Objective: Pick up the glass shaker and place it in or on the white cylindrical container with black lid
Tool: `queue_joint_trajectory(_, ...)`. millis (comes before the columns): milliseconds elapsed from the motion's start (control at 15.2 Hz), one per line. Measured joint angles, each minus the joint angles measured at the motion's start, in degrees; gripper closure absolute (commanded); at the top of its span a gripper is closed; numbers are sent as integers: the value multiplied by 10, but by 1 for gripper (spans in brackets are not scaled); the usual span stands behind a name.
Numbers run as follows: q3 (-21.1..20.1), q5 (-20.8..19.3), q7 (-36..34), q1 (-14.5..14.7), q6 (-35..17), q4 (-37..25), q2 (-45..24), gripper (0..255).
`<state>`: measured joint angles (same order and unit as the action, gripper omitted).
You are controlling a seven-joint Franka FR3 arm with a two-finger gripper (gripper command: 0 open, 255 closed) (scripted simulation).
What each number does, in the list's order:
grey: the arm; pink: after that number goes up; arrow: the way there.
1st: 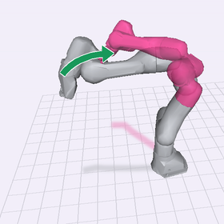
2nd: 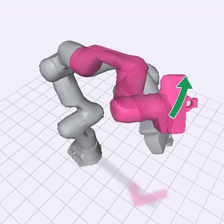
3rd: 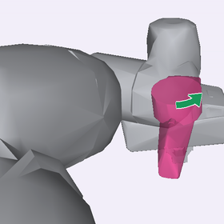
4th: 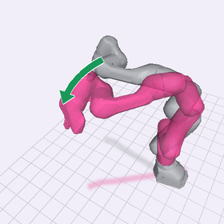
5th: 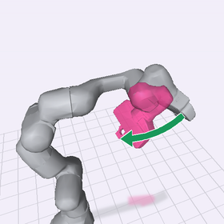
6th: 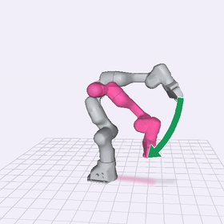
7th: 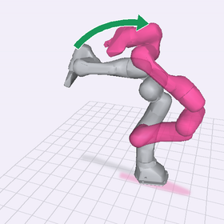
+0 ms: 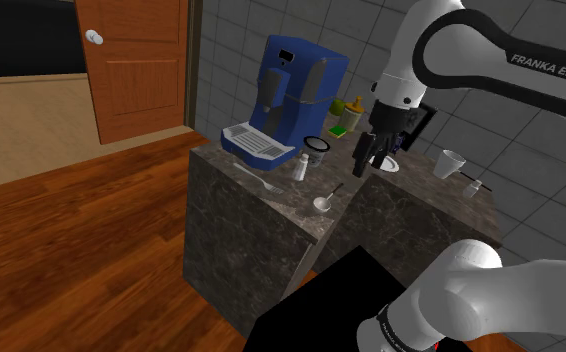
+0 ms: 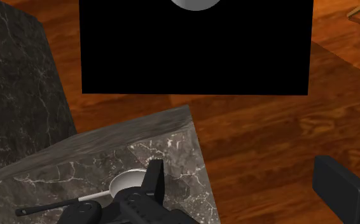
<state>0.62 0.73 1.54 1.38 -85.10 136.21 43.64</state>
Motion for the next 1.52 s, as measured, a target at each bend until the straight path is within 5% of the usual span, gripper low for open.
queue_joint_trajectory(198,5,-5,4,-4,-29,9,-12,0)
queue_joint_trajectory(792,37,-32,19,-28,-230,48,-116,0)
queue_joint_trajectory(1518,79,-32,41,-47,-455,-3,-314,0)
